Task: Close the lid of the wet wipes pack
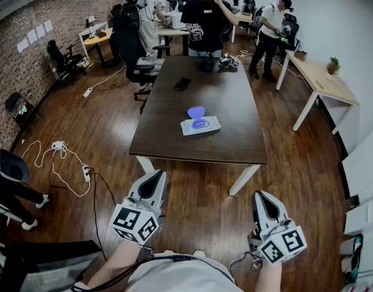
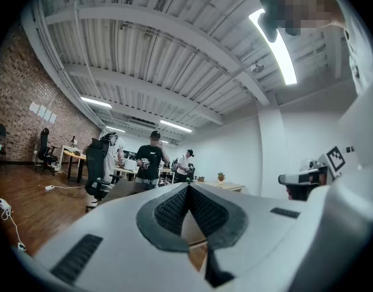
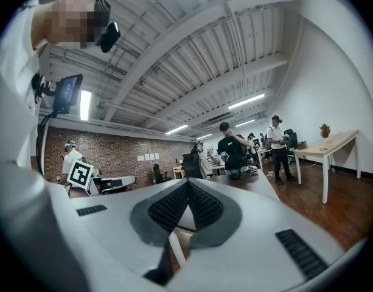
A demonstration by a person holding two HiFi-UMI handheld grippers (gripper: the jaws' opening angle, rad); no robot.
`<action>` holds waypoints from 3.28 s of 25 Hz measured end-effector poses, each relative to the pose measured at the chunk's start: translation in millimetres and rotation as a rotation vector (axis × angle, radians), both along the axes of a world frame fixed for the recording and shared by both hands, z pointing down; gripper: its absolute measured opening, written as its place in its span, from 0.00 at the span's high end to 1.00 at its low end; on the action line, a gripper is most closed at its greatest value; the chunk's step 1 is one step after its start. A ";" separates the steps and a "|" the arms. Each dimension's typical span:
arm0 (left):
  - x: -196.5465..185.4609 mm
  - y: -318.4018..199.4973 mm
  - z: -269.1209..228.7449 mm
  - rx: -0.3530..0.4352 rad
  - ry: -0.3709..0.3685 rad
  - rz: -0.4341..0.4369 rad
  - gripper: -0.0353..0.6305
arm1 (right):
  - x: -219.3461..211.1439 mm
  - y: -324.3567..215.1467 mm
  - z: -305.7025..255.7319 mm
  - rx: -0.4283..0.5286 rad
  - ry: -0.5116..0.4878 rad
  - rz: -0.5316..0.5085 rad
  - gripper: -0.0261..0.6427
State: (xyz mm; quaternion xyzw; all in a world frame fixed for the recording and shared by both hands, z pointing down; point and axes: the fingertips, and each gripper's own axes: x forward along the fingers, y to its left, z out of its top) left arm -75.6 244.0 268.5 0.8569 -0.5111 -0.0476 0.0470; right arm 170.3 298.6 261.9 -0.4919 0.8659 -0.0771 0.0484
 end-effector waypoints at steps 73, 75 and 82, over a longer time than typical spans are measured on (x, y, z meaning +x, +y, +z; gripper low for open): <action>25.5 -477.8 109.9 -0.195 -0.022 -0.010 0.95 | -84.0 -536.1 89.2 -0.098 0.062 -0.472 0.95; 34.2 -488.0 135.9 -0.240 -0.020 -0.047 0.95 | -84.5 -553.7 116.0 -0.117 0.082 -0.539 0.95; 35.4 -507.4 216.0 -0.327 0.062 -0.170 0.95 | -112.6 -600.5 197.9 -0.172 0.147 -0.672 0.94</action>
